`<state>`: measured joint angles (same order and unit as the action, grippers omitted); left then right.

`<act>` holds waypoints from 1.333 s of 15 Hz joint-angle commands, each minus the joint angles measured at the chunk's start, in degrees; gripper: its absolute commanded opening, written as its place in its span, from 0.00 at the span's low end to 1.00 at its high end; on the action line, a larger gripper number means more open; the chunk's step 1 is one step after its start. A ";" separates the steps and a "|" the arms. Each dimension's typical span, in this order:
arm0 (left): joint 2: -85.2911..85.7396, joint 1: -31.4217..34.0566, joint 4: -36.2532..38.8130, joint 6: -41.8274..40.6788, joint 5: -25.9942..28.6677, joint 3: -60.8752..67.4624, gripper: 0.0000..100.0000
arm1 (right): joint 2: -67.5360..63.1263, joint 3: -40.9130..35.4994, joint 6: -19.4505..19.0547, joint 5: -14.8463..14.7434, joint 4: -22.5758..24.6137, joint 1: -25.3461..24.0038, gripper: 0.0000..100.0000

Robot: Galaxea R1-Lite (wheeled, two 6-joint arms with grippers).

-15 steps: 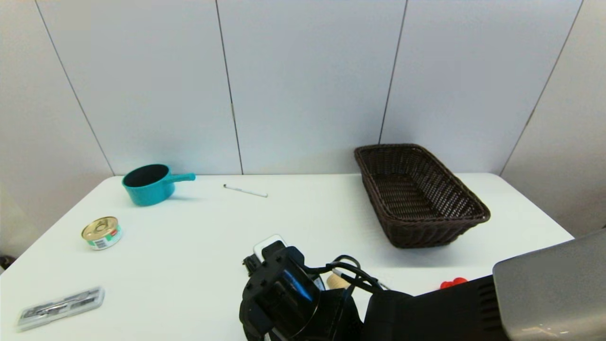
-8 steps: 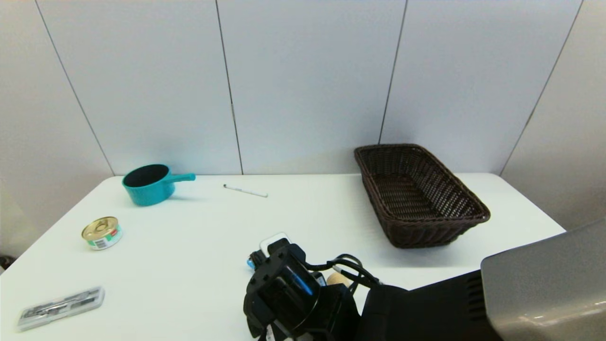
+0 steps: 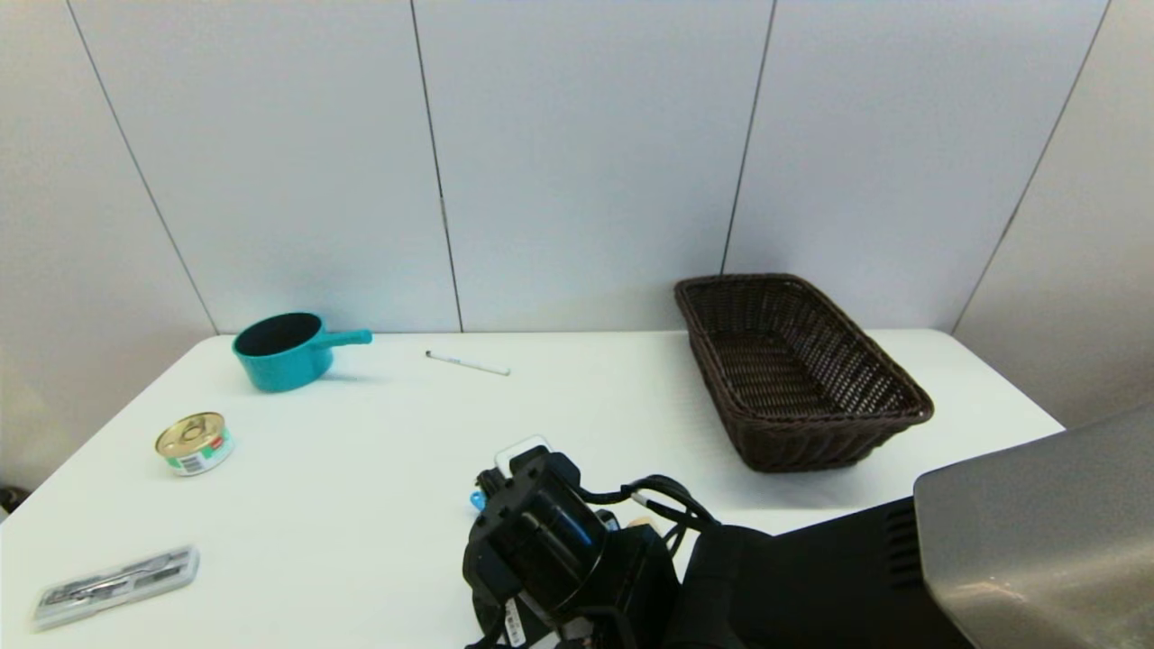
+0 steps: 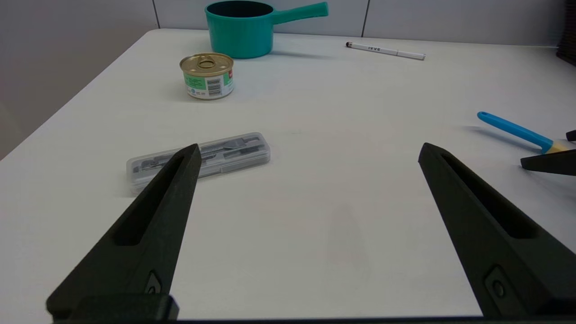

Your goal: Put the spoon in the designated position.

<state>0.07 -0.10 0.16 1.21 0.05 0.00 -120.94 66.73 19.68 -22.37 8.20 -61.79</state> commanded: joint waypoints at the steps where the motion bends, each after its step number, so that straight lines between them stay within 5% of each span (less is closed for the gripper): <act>1: -0.07 0.01 0.02 0.02 0.04 0.09 1.00 | 0.01 1.03 0.19 -0.13 -1.17 -0.61 1.00; 4: -0.07 0.01 0.02 0.02 0.04 0.09 1.00 | -0.17 1.03 0.19 -0.13 -1.17 -1.05 1.00; 5: -0.07 0.01 0.02 0.02 -0.05 0.09 1.00 | -0.26 1.03 0.19 -0.13 -1.17 -1.05 0.00; 20: -0.07 0.01 0.02 0.02 0.04 0.09 1.00 | 3.17 2.70 0.63 -0.22 -3.55 -0.87 0.00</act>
<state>0.07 -0.10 0.13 1.18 0.05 0.00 -119.65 68.88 19.87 -22.43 4.71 -62.67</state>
